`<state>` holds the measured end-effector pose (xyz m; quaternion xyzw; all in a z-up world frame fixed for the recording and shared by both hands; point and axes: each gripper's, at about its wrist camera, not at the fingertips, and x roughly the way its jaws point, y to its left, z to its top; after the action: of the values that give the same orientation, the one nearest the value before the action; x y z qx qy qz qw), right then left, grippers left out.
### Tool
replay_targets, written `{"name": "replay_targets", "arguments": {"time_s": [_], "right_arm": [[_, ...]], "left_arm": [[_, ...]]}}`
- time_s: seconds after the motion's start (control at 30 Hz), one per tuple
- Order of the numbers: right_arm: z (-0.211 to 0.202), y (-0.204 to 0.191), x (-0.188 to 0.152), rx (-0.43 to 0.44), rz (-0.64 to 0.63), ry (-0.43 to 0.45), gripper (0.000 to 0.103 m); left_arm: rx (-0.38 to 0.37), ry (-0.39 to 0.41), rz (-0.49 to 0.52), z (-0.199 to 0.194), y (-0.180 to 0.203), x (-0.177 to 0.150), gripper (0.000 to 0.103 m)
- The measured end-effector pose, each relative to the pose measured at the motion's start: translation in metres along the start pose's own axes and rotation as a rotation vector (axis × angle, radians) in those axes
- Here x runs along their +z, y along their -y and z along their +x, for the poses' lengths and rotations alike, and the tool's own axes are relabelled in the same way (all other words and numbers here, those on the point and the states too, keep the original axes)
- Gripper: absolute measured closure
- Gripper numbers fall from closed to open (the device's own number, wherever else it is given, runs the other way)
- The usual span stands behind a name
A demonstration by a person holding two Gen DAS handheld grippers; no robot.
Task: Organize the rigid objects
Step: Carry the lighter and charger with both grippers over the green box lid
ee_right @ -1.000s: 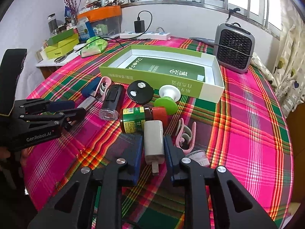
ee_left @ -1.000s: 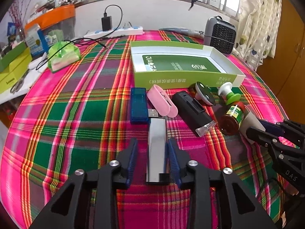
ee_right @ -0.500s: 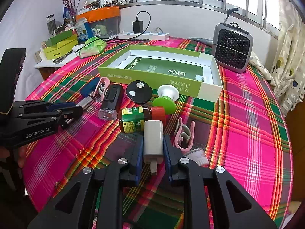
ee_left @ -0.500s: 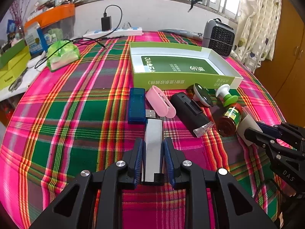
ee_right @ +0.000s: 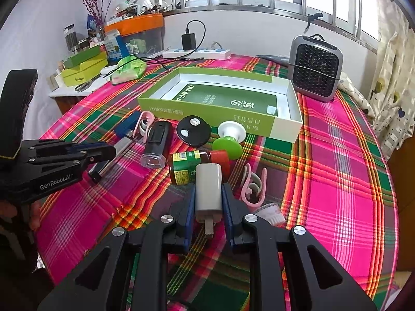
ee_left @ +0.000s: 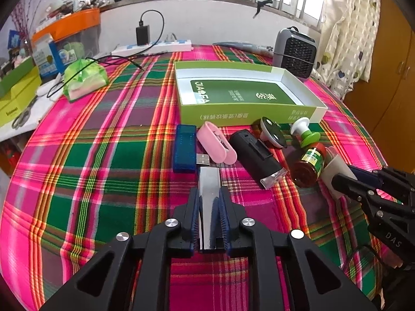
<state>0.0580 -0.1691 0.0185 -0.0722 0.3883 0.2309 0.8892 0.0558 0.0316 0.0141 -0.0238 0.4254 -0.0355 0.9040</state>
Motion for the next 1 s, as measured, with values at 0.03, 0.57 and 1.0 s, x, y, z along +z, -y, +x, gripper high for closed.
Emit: {"name": "replay_targets", "arguments": {"time_s": [0.03,0.57,1.0], "right_arm": [[0.001,0.000,0.000,0.001,0.001,-0.002,0.082],[0.002,0.002,0.000,0.004,0.007,-0.002,0.082],[-0.008,0.004,0.008,0.001,0.015,0.026,0.082]], "left_arm": [[0.005,-0.005,0.004,0.002,0.001,0.000,0.081],[0.043,-0.023,0.049,0.009,0.007,0.000,0.081],[0.002,0.014,0.042,-0.010,0.008,0.015,0.081]]}}
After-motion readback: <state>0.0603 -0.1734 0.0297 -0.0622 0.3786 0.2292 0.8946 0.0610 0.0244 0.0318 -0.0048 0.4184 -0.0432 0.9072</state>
